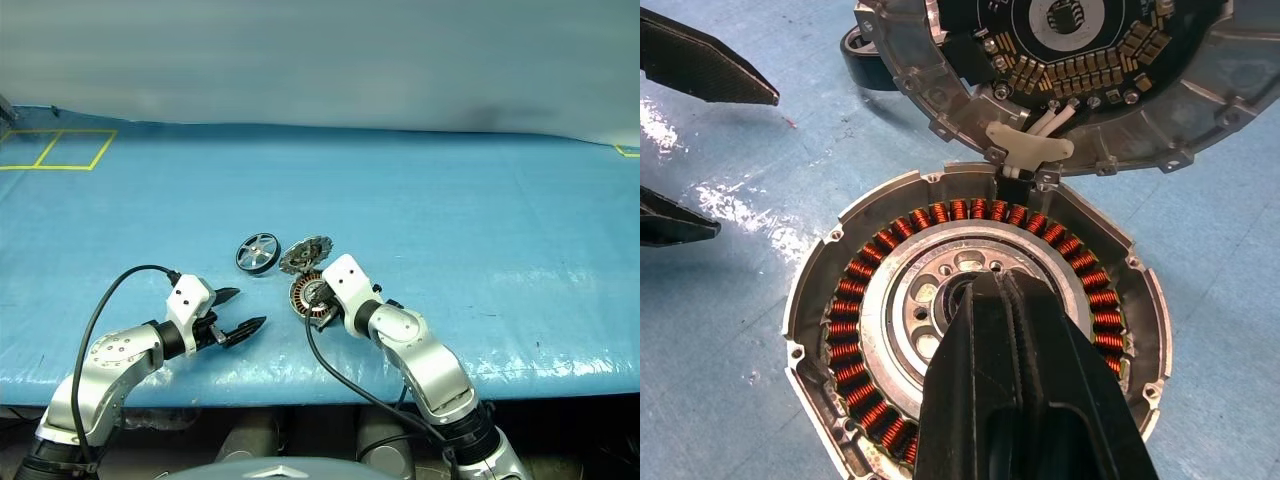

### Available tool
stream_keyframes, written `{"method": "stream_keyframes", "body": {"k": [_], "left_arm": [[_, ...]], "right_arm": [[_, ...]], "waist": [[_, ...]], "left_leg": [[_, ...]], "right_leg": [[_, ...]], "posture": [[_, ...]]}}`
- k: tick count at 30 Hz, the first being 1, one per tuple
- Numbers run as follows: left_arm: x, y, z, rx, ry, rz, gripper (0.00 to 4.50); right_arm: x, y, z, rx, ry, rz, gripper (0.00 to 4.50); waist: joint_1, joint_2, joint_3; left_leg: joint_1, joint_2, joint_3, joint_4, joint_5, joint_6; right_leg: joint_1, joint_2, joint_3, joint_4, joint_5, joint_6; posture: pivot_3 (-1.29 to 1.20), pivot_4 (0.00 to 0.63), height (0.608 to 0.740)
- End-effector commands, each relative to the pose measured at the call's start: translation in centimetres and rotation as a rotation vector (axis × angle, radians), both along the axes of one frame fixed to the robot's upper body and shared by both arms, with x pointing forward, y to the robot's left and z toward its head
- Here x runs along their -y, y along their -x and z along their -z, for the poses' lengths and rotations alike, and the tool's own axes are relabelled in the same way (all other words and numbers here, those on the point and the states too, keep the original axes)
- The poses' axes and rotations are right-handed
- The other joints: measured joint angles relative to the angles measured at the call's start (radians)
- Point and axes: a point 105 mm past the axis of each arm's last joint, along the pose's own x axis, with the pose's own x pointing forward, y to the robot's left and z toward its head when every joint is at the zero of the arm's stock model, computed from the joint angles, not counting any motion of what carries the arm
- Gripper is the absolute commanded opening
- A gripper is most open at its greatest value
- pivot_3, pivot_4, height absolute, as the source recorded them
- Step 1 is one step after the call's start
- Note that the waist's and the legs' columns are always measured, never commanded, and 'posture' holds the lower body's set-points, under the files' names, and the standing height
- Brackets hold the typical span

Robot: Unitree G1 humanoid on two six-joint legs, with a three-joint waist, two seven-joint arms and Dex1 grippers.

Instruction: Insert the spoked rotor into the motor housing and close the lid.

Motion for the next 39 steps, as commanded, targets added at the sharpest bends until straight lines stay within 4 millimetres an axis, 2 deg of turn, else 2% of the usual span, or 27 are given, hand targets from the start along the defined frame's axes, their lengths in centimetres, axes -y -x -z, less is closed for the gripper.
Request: {"method": "stream_keyframes", "body": {"k": [1,9,18,33,39], "left_arm": [[0.1,-0.2,-1.3,0.059,0.001,0.01,4.5],[0.1,-0.2,-1.2,0.056,0.0,0.008,4.5],[0.2,-0.2,-1.2,0.053,0.001,0.012,4.5],[0.1,-0.1,-1.1,0.051,0.001,0.004,4.5],[0.1,-0.1,-1.2,0.052,0.002,0.005,4.5]], "right_arm": [[-0.6,0.2,-0.8,0.032,-0.02,-0.032,0.05],[-1.1,0.7,-0.9,0.036,-0.029,-0.078,0.05],[-0.5,-0.3,-1.2,0.073,-0.04,-0.004,0.05],[-1.3,0.9,0.1,0.004,0.003,-0.084,0.05],[-1.3,0.8,-0.3,0.021,-0.002,-0.081,0.05]], "waist": [[0.0,0.0,0.0],[-0.002,0.0,0.0],[-0.005,0.0,0.0],[-0.006,0.0,0.0],[-0.006,0.0,0.0]], "left_leg": [[0.0,0.0,0.0,0.0,0.0,0.0],[0.0,0.0,0.0,0.0,0.0,0.0],[0.0,0.0,0.0,0.0,0.0,0.0],[0.0,0.0,0.0,0.0,0.0,0.0],[0.0,0.0,0.0,0.0,0.0,0.0]], "right_leg": [[0.0,0.0,0.0,0.0,0.0,0.0],[0.0,0.0,0.0,0.0,0.0,0.0],[0.0,0.0,0.0,0.0,0.0,0.0],[0.0,0.0,0.0,0.0,0.0,0.0],[0.0,0.0,0.0,0.0,0.0,0.0]], "posture": [[0.0,0.15,0.74],[0.0,0.15,0.74],[0.0,0.15,0.74],[0.0,0.15,0.74],[0.0,0.15,0.74]]}}
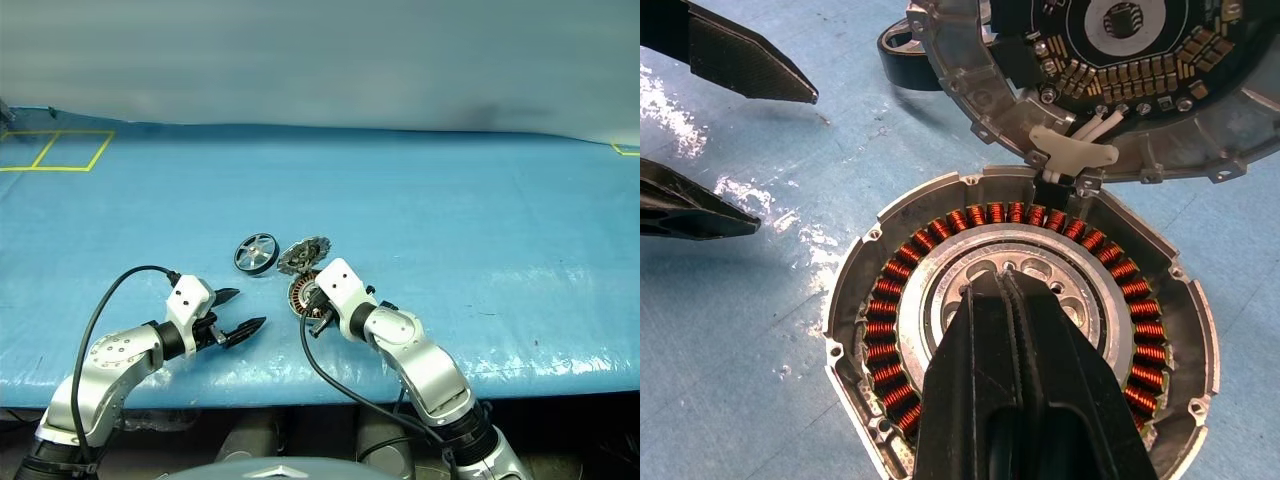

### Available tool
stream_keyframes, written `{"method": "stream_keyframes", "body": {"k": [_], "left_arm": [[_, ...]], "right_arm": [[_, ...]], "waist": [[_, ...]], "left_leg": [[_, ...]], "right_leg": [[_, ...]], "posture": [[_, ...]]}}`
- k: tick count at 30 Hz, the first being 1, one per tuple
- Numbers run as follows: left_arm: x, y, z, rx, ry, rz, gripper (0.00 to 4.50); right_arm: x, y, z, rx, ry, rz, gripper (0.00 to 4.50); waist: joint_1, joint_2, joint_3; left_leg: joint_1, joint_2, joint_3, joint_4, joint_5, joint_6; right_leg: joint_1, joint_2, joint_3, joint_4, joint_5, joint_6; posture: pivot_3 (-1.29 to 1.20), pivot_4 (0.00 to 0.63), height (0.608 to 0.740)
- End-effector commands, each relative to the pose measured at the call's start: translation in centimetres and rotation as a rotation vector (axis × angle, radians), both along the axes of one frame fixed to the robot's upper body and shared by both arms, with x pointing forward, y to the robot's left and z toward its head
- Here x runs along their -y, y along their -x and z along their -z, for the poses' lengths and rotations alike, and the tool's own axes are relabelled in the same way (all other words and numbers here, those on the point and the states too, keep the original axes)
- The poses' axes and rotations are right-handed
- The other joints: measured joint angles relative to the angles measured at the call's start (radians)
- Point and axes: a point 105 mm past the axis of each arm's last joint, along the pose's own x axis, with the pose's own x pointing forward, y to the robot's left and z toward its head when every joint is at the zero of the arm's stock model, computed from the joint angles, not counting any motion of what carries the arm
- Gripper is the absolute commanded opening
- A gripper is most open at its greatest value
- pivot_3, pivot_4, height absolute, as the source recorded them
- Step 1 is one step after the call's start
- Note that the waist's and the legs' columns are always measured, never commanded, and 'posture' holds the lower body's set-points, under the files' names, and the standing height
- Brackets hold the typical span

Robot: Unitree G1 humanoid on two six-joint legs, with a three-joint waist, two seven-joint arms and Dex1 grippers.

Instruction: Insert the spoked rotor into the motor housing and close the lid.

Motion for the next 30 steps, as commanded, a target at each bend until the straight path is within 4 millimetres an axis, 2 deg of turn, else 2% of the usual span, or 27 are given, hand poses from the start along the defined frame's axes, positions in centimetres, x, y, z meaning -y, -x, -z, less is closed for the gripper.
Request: {"method": "stream_keyframes", "body": {"k": [1,5,9,14,20,26,30], "left_arm": [[0.1,-0.1,-1.5,0.062,0.006,0.01,4.5],[-0.3,-0.4,-3.2,0.105,0.031,0.029,4.5],[-1.2,-0.9,-4.5,0.121,0.013,0.057,4.5],[-3.2,-3.4,-6.6,0.1,-0.068,0.095,4.5],[-3.8,-6.2,-8.3,-0.018,-0.232,0.305,4.5],[-2.9,-8.8,-10.0,-0.129,-0.377,0.461,4.5],[-2.1,-9.9,-10.1,-0.21,-0.446,0.52,4.5]], "right_arm": [[-0.5,0.5,-1.2,0.027,-0.03,-0.044,0.05],[0.0,2.1,-4.8,0.08,-0.159,-0.118,0.05],[1.1,2.9,-6.0,0.093,-0.176,-0.128,0.05],[3.1,3.0,-4.8,0.065,-0.113,-0.07,0.05],[3.2,2.8,-3.7,0.044,-0.079,-0.055,0.05],[2.9,2.7,-3.5,0.043,-0.072,-0.066,0.05],[2.9,2.8,-3.3,0.041,-0.077,-0.052,0.05]], "waist": [[0.0,0.0,0.0],[0.001,0.0,0.0],[0.003,0.0,0.0],[0.011,0.0,0.0],[0.007,-0.001,0.001],[0.004,-0.003,0.002],[0.0,-0.003,0.002]], "left_leg": [[0.0,0.0,0.0,0.0,0.0,0.0],[-0.001,0.0,0.0,0.0,0.0,0.0],[0.0,0.0,-0.001,0.0,0.0,0.0],[-0.001,0.0,-0.001,0.002,0.0,0.0],[-0.002,0.0,-0.001,0.001,0.0,0.0],[-0.003,-0.001,-0.001,0.001,0.0,0.0],[-0.003,-0.001,-0.001,0.001,0.0,0.0]], "right_leg": [[0.0,0.0,0.0,0.0,0.0,0.0],[-0.001,0.0,0.0,0.0,0.0,0.0],[0.0,0.0,-0.001,0.0,0.0,0.0],[0.0,0.0,-0.002,0.0,0.0,0.0],[-0.001,0.0,-0.002,0.0,0.0,0.0],[-0.001,0.001,-0.002,-0.001,0.001,0.001],[-0.001,0.001,-0.002,0.0,0.001,0.002]], "posture": [[0.0,0.15,0.74],[0.0,0.15,0.74],[0.0,0.15,0.74],[0.0,0.15,0.74],[0.0,0.15,0.74],[0.0,0.15,0.74],[0.0,0.15,0.74]]}}
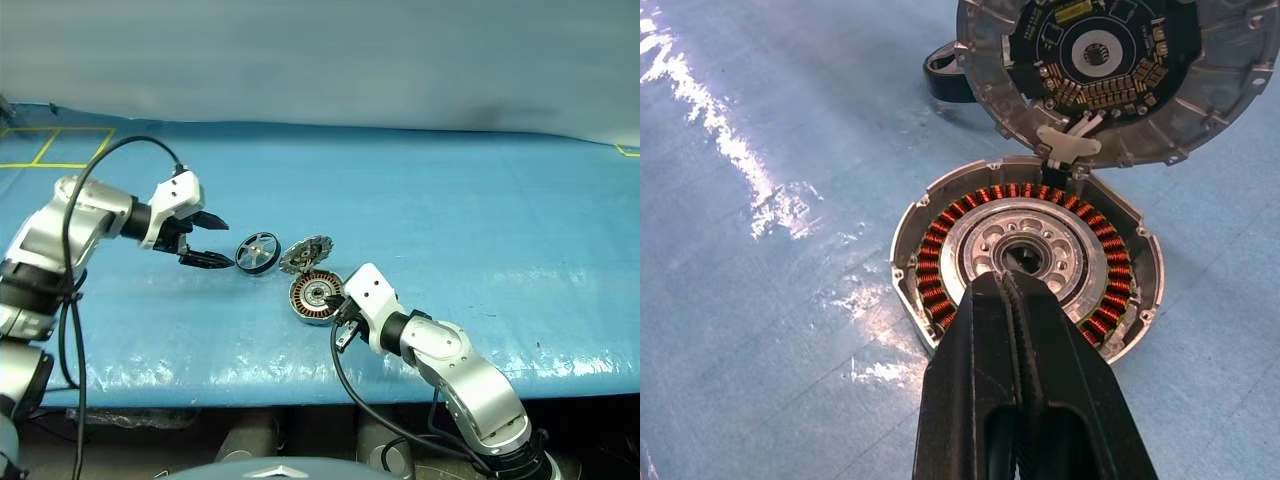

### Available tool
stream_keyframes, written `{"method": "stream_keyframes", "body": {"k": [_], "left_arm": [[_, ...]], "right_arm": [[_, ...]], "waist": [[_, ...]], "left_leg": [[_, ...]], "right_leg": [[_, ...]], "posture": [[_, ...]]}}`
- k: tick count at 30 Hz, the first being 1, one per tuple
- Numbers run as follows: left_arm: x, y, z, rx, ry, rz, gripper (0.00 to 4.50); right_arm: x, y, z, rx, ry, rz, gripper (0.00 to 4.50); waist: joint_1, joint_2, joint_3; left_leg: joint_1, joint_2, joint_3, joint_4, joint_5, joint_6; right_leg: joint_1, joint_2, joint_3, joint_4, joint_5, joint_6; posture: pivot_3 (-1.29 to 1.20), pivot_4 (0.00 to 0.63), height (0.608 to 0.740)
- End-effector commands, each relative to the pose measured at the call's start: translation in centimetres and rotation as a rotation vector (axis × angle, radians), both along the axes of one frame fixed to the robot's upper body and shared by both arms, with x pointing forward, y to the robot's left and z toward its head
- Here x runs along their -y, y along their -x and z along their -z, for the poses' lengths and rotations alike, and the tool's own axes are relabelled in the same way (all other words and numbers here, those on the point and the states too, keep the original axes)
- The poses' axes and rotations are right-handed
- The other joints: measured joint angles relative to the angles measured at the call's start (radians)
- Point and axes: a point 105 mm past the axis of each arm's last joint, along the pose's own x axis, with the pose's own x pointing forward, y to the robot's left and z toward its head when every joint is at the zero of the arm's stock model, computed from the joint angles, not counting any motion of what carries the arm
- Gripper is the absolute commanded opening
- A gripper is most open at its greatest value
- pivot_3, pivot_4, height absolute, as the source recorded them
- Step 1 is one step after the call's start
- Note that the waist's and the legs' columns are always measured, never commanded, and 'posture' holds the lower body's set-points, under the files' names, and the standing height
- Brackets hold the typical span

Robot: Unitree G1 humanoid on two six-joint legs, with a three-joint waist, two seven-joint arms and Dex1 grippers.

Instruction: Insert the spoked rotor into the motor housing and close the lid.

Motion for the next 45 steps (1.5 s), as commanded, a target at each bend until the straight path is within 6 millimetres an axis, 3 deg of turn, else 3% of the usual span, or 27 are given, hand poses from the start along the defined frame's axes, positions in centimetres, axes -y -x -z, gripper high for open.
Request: {"method": "stream_keyframes", "body": {"k": [1,6,7,9,15,20,28,45], "left_arm": [[0.0,-0.9,0.0,-0.034,-0.092,0.03,4.5],[0.8,-2.0,0.0,-0.051,-0.126,0.044,4.5],[0.9,-2.1,0.0,-0.059,-0.136,0.045,4.33],[0.8,-2.1,0.2,-0.074,-0.163,0.052,3.9],[0.3,-2.5,0.9,-0.117,-0.289,0.015,1.94],[1.6,-2.9,0.0,-0.128,-0.28,-0.002,1.94],[3.3,-3.4,0.2,-0.147,-0.333,-0.034,1.94],[2.7,-4.5,1.4,-0.14,-0.434,-0.146,1.94]], "right_arm": [[-0.1,0.1,-0.8,0.042,-0.022,0.008,0.05],[0.3,0.3,-0.6,0.033,-0.023,0.033,0.05],[0.4,0.3,-0.5,0.031,-0.023,0.039,0.02],[0.6,0.3,-0.4,0.027,-0.022,0.048,0.0],[0.7,0.4,-0.2,0.011,-0.022,0.048,0.0],[0.9,0.5,0.2,-0.011,0.0,0.025,0.0],[1.2,0.9,0.8,-0.047,0.019,0.002,0.0],[1.3,1.2,1.4,-0.074,0.014,0.015,0.0]], "waist": [[-0.003,0.0,0.0],[-0.006,-0.002,0.001],[-0.006,-0.002,0.001],[-0.005,-0.002,0.002],[-0.005,-0.003,0.002],[-0.001,-0.004,0.002],[-0.002,-0.004,0.002],[-0.002,-0.004,0.002]], "left_leg": [[0.0,0.0,0.0,0.0,0.0,0.0],[0.0,0.0,0.0,0.0,0.0,0.0],[-0.001,0.0,0.0,0.0,0.0,0.0],[-0.001,0.0,-0.001,0.0,0.0,0.0],[-0.001,0.0,-0.001,0.002,0.0,0.0],[-0.003,0.0,-0.002,0.004,0.0,0.0],[-0.003,0.0,-0.002,0.006,0.0,0.001],[-0.003,0.0,-0.002,0.007,0.0,0.001]], "right_leg": [[0.0,0.0,0.0,0.0,0.0,0.0],[-0.001,0.001,0.0,0.001,0.001,0.002],[-0.001,0.001,0.0,0.001,0.002,0.003],[-0.001,0.001,0.0,0.001,0.003,0.005],[-0.001,0.001,0.0,0.001,0.003,0.005],[-0.001,0.001,0.0,0.001,0.003,0.006],[0.0,0.001,0.0,0.002,0.004,0.007],[0.0,0.001,0.0,0.003,0.005,0.008]], "posture": [[0.0,0.15,0.74],[0.0,0.15,0.74],[0.0,0.15,0.74],[0.0,0.15,0.74],[0.0,0.15,0.74],[0.0,0.15,0.74],[0.0,0.15,0.74],[0.0,0.15,0.74]]}}
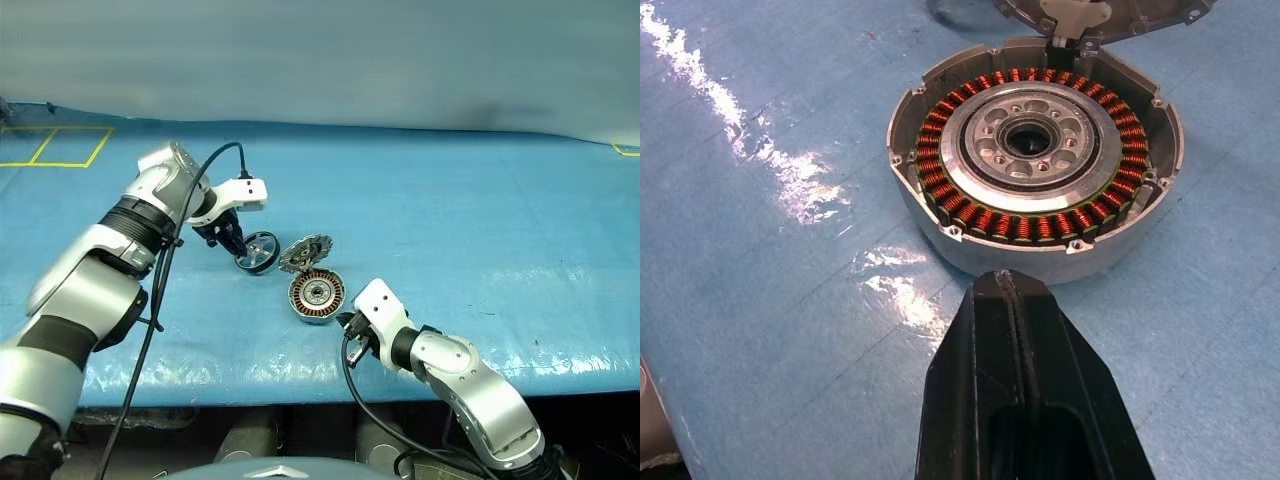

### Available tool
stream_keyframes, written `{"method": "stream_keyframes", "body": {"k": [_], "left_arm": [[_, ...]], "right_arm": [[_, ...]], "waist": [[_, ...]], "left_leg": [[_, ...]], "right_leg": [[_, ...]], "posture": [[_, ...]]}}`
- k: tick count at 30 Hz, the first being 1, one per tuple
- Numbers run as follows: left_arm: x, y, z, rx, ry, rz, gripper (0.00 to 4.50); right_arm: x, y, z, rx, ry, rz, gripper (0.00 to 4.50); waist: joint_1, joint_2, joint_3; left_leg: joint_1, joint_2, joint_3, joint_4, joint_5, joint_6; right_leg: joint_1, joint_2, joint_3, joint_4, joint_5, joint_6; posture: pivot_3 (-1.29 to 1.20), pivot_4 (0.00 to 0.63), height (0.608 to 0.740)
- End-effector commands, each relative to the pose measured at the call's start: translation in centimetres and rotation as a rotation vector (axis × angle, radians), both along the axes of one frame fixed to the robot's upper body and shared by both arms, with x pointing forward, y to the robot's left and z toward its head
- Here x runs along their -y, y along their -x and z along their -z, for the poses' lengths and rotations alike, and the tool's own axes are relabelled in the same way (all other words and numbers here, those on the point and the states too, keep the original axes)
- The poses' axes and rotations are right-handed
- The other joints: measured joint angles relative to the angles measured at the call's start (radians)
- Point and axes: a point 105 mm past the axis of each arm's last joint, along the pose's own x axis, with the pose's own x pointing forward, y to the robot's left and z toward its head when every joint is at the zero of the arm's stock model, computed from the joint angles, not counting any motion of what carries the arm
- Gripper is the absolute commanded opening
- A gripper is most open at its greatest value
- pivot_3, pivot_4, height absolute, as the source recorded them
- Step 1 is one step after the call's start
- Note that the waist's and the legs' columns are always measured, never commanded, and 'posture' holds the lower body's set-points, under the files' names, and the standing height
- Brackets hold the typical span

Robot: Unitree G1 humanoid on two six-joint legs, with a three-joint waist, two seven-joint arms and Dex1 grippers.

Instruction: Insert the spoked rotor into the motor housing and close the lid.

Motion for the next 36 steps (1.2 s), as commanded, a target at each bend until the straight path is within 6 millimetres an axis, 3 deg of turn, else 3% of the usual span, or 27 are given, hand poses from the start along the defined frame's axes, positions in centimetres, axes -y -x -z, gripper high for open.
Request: {"method": "stream_keyframes", "body": {"k": [1,13,20,36], "left_arm": [[0.2,-0.6,-1.4,0.04,0.01,-0.003,1.94],[1.3,-1.0,-2.0,0.068,0.043,0.008,1.94],[1.2,-1.2,-1.7,0.086,0.02,-0.006,4.1],[2.3,-1.0,-1.0,0.051,0.047,-0.08,4.1]], "right_arm": [[-0.3,0.0,-0.7,0.023,-0.029,-0.008,0.0],[-0.3,-0.2,-0.5,0.026,-0.025,-0.008,0.0],[-0.3,-0.3,-0.5,0.028,-0.027,-0.004,0.0],[-0.6,-0.5,-0.4,0.032,-0.032,-0.003,0.0]], "waist": [[0.0,0.0,0.0],[0.0,0.0,0.0],[-0.001,0.0,0.0],[-0.001,0.0,0.0]], "left_leg": [[0.0,0.0,0.0,0.0,0.0,0.0],[0.0,0.0,0.0,0.0,0.0,0.0],[0.0,0.0,0.0,0.001,0.0,0.0],[0.001,0.0,0.0,0.001,0.0,0.0]], "right_leg": [[0.0,0.0,0.0,0.0,0.0,0.0],[0.0,0.0,0.0,0.0,0.0,0.0],[0.0,0.0,0.0,0.001,0.0,0.0],[0.0,0.0,0.0,0.003,0.0,0.0]], "posture": [[0.0,0.15,0.74],[0.0,0.15,0.74],[0.0,0.15,0.74],[0.0,0.15,0.74]]}}
